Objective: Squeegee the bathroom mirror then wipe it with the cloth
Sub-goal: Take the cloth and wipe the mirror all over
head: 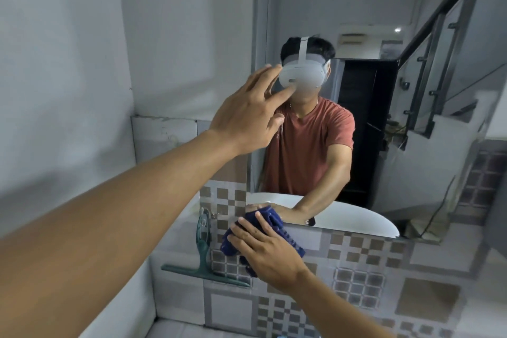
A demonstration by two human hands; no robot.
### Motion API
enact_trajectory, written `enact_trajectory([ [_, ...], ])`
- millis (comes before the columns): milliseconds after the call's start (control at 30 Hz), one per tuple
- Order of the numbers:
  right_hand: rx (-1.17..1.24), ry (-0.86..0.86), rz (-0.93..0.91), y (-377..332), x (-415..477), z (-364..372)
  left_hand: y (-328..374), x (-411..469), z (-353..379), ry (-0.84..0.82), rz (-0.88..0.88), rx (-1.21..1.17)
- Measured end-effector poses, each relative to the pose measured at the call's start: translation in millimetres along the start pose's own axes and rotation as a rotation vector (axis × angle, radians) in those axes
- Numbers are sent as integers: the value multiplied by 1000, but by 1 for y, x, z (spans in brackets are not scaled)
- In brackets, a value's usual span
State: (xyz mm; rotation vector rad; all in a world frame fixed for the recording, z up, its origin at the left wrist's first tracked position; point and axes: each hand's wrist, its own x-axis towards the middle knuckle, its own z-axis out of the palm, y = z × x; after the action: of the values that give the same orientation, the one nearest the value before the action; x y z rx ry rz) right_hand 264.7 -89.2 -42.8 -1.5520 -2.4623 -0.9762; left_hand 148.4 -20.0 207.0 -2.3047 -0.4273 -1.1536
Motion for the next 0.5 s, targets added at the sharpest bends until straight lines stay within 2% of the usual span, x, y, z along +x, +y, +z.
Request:
enact_trajectory([
  [67,206,2,65,-12,-5,-9,2,-6,-9,-13,-6,-44],
  [133,547,98,243,-21,-8,-29,2,-19,-19,6,-28,-118],
  [200,782,199,450,-26,-9,-54,2,-39,-30,43,-83,-224],
  [267,923,261,610,-27,-6,-79,2,-66,-38,68,-205,-344],
  [333,1109,326,677,-25,0,-104,5,-95,-47,28,-395,-474],
  [367,1207,366,686,-24,4,-115,6,-108,-50,-50,-502,-543],
  [433,1399,418,712,-20,10,-134,8,-131,-55,-315,-686,-731],
  [500,1657,458,729,-17,17,-149,6,-146,-59,-565,-791,-974],
])
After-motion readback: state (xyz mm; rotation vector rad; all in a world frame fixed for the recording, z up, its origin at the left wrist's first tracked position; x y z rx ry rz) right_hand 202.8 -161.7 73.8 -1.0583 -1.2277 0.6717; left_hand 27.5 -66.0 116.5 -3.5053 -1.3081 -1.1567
